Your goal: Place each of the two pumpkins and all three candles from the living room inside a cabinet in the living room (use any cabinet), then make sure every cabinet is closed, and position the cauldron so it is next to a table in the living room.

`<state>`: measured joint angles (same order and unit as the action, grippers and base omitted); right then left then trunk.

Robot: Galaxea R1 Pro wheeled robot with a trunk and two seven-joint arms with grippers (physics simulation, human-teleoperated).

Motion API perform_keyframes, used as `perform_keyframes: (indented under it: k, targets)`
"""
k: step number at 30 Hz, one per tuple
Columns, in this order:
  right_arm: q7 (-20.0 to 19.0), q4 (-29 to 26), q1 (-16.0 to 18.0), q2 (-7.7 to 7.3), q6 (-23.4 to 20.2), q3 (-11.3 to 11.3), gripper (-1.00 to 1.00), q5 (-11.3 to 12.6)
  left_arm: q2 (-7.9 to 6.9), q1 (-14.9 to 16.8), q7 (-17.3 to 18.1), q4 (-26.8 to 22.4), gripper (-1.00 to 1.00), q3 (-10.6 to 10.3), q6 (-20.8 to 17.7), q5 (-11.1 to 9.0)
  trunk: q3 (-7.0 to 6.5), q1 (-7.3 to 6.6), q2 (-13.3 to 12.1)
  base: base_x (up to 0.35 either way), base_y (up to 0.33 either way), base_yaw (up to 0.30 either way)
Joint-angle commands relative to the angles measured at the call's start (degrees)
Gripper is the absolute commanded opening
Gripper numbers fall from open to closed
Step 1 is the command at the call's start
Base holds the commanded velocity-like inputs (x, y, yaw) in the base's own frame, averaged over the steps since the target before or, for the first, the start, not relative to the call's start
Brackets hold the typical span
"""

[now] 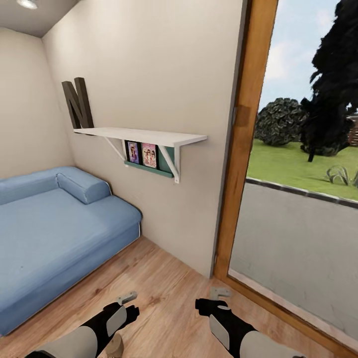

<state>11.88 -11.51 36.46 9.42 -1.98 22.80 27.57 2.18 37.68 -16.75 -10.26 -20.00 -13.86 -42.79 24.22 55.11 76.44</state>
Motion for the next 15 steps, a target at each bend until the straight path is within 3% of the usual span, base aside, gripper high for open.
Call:
perform_keyframes:
  k: [1, 15]
  targets:
    - [0.4, -0.1, 0.0, -0.03, -0.2, 0.5, 1.0, 0.4, 0.0, 0.0, -0.4, -0.1, 1.0, -0.5, -0.2, -0.5, 0.06, 0.01, 0.0, 0.051, -0.079, 0.258]
    - [0.4, 0.0, 0.0, 0.1, -0.2, 0.5, 1.0, 0.4, 0.01, 0.0, -0.4, -0.1, 1.0, -0.5, -0.2, -0.5, 0.06, 0.01, 0.0, 0.008, -0.026, 0.272]
